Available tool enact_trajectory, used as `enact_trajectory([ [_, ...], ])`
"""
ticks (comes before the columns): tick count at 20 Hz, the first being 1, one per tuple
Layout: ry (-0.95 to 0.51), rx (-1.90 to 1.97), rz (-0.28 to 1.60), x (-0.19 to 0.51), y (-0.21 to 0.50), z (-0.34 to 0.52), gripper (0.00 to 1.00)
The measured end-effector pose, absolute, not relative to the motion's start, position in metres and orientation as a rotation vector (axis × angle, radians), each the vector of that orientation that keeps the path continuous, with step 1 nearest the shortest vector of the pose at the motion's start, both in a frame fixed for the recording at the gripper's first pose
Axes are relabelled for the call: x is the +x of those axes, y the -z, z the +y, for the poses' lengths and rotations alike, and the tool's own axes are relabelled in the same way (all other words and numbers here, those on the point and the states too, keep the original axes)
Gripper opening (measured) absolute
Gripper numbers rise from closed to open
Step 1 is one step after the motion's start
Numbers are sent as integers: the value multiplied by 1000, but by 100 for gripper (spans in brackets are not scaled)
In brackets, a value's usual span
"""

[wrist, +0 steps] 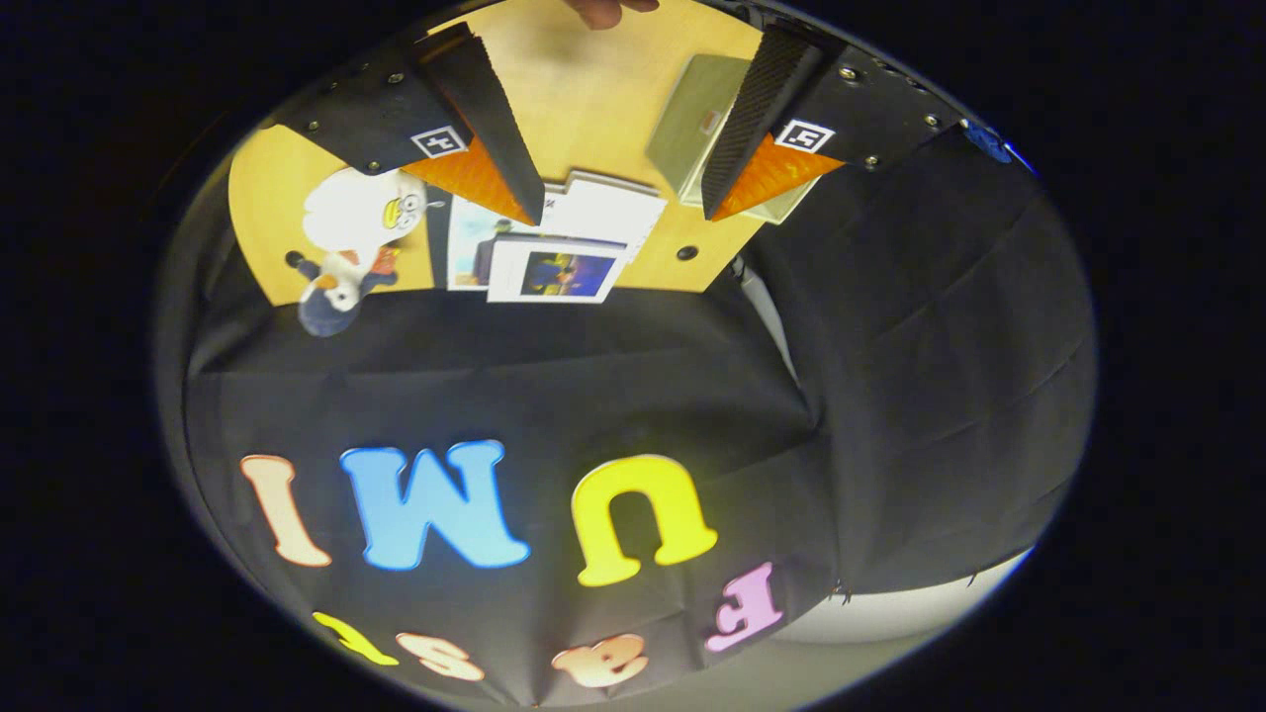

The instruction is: Open the storage box then place both shoes into the box .Put the left shoe in first, then the right shoe, with the right side of both shoes facing outward in a uniform manner.

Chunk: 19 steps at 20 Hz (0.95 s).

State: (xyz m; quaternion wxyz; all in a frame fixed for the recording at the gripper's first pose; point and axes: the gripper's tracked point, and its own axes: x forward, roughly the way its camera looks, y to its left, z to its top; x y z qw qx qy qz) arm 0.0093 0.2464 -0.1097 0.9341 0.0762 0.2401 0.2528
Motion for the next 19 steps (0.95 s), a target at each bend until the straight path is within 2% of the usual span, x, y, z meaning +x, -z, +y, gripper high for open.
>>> enact_trajectory([
  [7, -293, 143, 141, 19, 26, 136, 97],
  [10, -246, 102, 26, 15, -1, 113, 97],
  [19, -209, 121, 46, 27, 20, 66, 97],
])
